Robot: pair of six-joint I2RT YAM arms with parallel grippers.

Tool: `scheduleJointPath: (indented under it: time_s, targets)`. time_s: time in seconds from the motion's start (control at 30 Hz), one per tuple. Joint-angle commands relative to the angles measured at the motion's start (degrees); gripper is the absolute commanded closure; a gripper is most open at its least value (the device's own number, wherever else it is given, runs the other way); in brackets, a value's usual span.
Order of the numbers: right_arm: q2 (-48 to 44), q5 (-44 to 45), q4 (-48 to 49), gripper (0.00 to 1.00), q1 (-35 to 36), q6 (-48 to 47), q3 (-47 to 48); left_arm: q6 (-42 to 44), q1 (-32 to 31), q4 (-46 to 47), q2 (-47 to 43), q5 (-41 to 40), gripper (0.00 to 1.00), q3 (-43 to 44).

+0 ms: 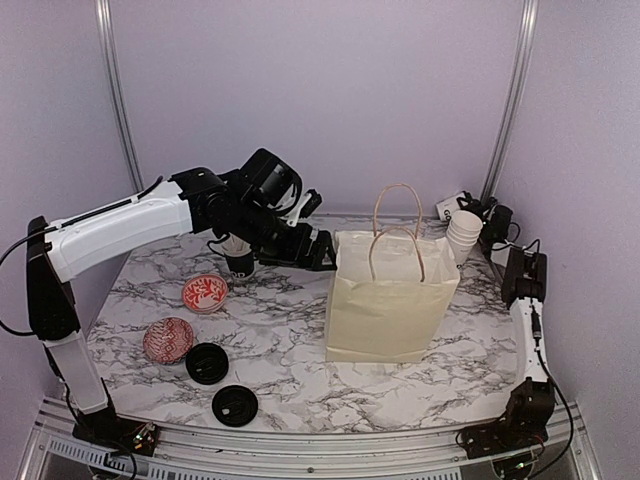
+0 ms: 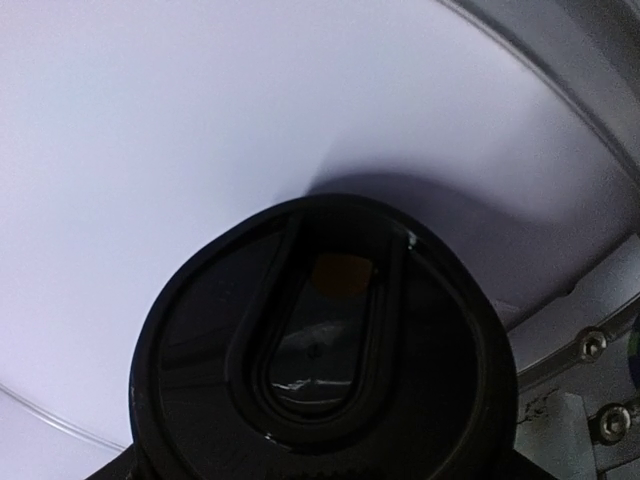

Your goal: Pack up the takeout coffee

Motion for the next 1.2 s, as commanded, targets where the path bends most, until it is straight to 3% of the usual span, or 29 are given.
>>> scheduleJointPath:
  time_s: [0.0,0.37,0.73,0.93,1.17]
  targets:
    - [2.15,-7.68,-0.27,0.48,0.41,-1.01,-2.62,-0.21,-0.55,-1.54,-1.47,-0.71,0.01,0.31]
    - [-6.93,-11.66,-2.43,0.5,0.72,-6.28,-2.67,1.64,-1.16,-0.96,-7.59,-4.03,0.01,-4.93]
    - [-22.19,-13.28,1.7,0.52,1.14,-7.74,-19.84,3.2,-1.85,2.23,-11.85,-3.59,0.01,-9.16]
    - [-26.52,-12.22,2.05,0.52,1.49,-9.96,-24.75,3.58,-2.88,4.5,-14.65,-3.38,0.01,-12.31]
    - [-32.56,-11.64,-1.22,0.52,2.63,-19.47,-26.88,4.5,-3.58,5.64,-18.72,-7.06,0.01,-14.44]
